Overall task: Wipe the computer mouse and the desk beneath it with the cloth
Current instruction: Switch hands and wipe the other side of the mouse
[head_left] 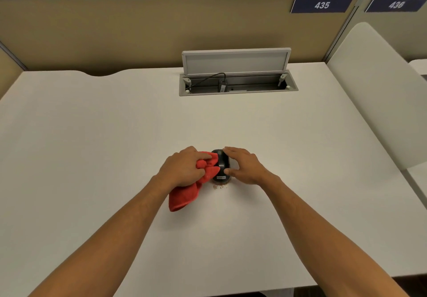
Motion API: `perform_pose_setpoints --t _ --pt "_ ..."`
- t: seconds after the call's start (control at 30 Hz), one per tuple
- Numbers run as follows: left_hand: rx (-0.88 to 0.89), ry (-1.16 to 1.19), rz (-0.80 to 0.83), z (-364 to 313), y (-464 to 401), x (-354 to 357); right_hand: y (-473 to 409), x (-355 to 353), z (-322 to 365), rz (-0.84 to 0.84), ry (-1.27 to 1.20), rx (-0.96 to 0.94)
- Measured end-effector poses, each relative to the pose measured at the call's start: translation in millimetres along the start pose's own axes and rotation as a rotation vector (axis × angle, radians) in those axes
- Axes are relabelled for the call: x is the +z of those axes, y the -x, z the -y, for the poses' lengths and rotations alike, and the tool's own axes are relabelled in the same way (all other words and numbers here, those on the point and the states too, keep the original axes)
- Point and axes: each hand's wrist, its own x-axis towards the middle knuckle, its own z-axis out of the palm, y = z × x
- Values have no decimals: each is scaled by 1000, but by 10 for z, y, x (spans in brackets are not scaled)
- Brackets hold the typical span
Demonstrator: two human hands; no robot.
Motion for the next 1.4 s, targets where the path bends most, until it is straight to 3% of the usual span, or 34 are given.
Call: perform_pose_setpoints --t 0.27,0.47,0.53,0.67,0.77,0.87,1.17,1.3,1.4 --pt "73 -270 154 -235 -338 0 23 162 33 -100 62 -10" --pt "12 -431 89 -222 -537 2 -20 166 37 -84 79 9" --pt "-47 -393 52 -179 -565 -1 -21 166 30 -100 80 -2" --pt "-137 -97 -36 -142 -601 -69 -24 155 32 -101 74 -20" --pt "-62 118 -33 -185 -587 -66 -30 131 42 -88 63 -33" --pt "12 87 -5 -238 -538 -2 -27 103 58 -89 49 -41" --pt "-67 -131 -100 -219 -592 43 -29 135 49 -87 53 -25" --pt "-126 -28 -190 -157 -613 31 -29 137 53 -83 64 -20" --pt "-85 84 -107 -156 -628 2 -38 122 56 -64 71 -25"
